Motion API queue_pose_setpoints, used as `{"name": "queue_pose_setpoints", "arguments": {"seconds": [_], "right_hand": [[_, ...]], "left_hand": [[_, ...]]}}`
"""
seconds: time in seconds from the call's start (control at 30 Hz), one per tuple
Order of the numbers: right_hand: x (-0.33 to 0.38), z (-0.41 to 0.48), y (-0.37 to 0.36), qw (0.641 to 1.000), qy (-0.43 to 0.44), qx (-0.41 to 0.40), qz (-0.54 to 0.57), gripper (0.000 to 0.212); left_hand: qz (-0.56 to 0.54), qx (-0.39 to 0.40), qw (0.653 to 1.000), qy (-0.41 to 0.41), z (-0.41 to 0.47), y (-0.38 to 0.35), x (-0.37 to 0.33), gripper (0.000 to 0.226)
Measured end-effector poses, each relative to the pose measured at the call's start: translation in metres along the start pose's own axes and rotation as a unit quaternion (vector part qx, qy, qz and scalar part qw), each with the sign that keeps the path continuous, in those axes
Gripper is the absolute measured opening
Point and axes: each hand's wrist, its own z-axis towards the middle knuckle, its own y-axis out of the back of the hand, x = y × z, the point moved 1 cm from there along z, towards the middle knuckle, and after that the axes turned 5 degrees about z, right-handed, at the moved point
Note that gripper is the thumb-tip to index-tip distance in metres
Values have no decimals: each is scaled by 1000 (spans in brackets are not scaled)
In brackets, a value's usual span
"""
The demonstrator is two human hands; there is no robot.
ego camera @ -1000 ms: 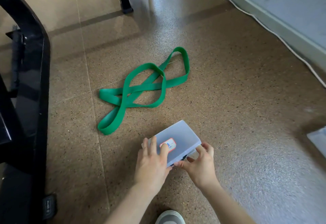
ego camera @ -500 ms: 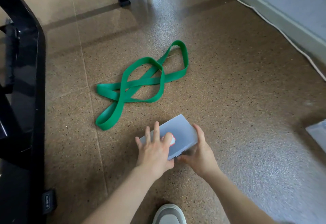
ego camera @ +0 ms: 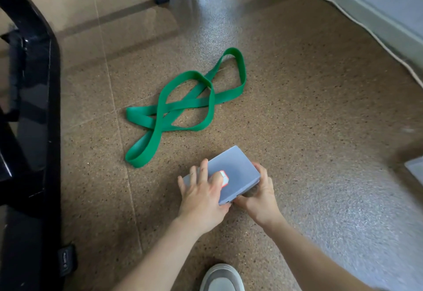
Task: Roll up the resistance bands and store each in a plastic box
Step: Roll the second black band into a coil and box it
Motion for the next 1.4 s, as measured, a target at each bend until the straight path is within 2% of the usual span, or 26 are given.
{"name": "queue_pose_setpoints", "arguments": {"seconds": [0.1, 0.23, 0.27, 0.33, 0.47, 0.6, 0.73, 0.8, 1.0, 1.13, 1.3, 1.4], "right_hand": [[0, 0, -1, 1000, -25, 4, -4, 73], [-1, 1, 3, 999, -36, 33, -21, 76], [-1, 2, 5, 998, -40, 43, -22, 77], [-3, 5, 8, 997, -48, 57, -7, 81], [-4, 7, 16, 994, -64, 81, 17, 84], [-7, 6, 16, 996, -37, 73, -23, 95], [-7, 10, 17, 995, -14, 62, -83, 98], [-3, 12, 19, 991, 7, 59, -116, 105], [3, 16, 23, 983, 11, 112, -143, 107], [8, 18, 24, 980, 12, 132, -149, 112], [17, 12, 35, 979, 16, 149, -137, 120], [25, -3, 50, 974, 23, 130, -186, 115]], "left_hand": [[-5, 15, 1000, 6, 1, 7, 0, 56], [59, -19, 998, 4, 1, 11, -3, 53], [66, -26, 997, 6, 2, 11, -5, 54], [63, 9, 998, 8, 3, 11, -9, 61], [51, -25, 998, 6, 3, 12, -8, 67], [38, -8, 999, -4, 6, 10, 0, 72], [34, -1, 999, -18, 3, 10, 3, 57], [22, 18, 999, -14, 2, 13, 2, 59], [82, 45, 996, -5, 9, 14, -7, 72], [104, 36, 994, -3, 10, 15, -11, 66], [75, 12, 997, -29, 6, 18, -5, 54], [-48, 56, 995, -68, 0, 24, -1, 52]]}}
